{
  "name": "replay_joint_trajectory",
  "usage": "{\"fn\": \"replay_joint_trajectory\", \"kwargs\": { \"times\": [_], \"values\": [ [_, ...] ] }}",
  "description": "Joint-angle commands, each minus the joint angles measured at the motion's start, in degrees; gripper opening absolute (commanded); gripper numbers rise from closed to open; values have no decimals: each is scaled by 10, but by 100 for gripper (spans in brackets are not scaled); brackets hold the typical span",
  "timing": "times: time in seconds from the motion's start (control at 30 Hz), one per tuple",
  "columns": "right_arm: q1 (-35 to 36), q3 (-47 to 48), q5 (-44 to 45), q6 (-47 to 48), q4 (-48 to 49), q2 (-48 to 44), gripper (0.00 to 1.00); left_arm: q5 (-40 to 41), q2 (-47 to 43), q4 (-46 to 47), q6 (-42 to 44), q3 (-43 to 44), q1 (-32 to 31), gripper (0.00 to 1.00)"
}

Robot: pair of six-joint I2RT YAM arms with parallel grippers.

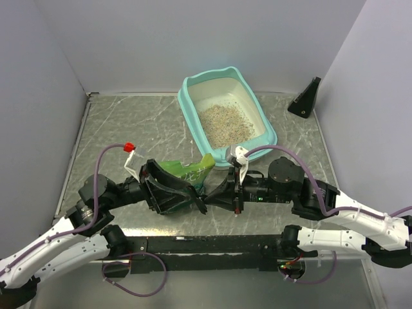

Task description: Fill the litter box with clean litter

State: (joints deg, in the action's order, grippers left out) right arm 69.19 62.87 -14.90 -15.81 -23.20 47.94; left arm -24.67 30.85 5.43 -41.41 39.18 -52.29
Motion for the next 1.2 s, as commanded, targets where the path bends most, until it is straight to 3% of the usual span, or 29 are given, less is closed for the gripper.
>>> {"fn": "replay_joint_trajectory", "kwargs": {
  "times": [0.0,0.27,0.53,0.93,1.0,1.03,1.1,1.13,1.17],
  "values": [
    [2,34,-12,-7,47,11,0,-19,-3,42,-8,-1,2,60],
    [-7,31,-26,-25,71,27,0,-21,-11,54,5,-2,2,58],
    [-39,13,-58,-91,109,27,0,-43,-14,79,5,-17,2,26],
    [-52,1,-82,-103,109,36,1,-52,-24,78,19,-16,3,8],
    [-51,1,-91,-104,105,43,7,-53,-25,78,19,-16,3,5],
    [-52,1,-92,-104,101,46,19,-54,-25,80,19,-16,2,3],
    [-51,1,-87,-104,94,49,35,-57,-25,84,19,-17,3,1],
    [-51,1,-83,-105,88,48,48,-60,-23,83,19,-17,2,1],
    [-51,1,-79,-103,85,45,52,-61,-24,82,19,-16,3,1]
  ]
}}
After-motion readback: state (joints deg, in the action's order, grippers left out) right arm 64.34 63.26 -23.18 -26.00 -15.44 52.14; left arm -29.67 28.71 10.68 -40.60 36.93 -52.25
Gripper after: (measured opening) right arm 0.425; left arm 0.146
